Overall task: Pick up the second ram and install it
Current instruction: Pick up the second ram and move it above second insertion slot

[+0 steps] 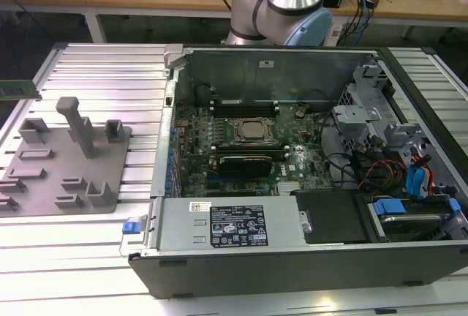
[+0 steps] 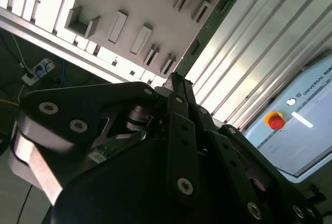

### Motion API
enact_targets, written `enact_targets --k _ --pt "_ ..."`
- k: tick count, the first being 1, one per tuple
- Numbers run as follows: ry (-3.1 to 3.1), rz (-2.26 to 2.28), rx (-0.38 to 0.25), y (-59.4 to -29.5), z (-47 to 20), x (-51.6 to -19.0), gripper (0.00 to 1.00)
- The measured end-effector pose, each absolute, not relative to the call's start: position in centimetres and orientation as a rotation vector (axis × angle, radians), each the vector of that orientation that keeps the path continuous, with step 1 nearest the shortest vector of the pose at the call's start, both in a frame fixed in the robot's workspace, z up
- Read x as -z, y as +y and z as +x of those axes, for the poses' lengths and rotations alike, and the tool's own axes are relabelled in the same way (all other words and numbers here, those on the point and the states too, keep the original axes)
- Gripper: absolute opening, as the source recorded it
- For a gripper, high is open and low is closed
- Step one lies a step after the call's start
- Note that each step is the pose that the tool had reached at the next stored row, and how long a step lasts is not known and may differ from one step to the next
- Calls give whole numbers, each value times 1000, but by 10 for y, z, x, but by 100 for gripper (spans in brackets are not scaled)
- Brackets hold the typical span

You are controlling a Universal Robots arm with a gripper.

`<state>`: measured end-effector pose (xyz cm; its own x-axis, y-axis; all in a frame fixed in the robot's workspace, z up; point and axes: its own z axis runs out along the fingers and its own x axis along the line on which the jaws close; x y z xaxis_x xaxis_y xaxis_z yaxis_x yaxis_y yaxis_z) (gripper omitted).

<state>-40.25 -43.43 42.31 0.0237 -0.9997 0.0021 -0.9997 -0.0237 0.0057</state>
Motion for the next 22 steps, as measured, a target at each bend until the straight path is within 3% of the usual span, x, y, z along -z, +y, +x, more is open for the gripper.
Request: enact_targets --k 22 --pt "-2191 2244 4 -434 -315 -423 9"
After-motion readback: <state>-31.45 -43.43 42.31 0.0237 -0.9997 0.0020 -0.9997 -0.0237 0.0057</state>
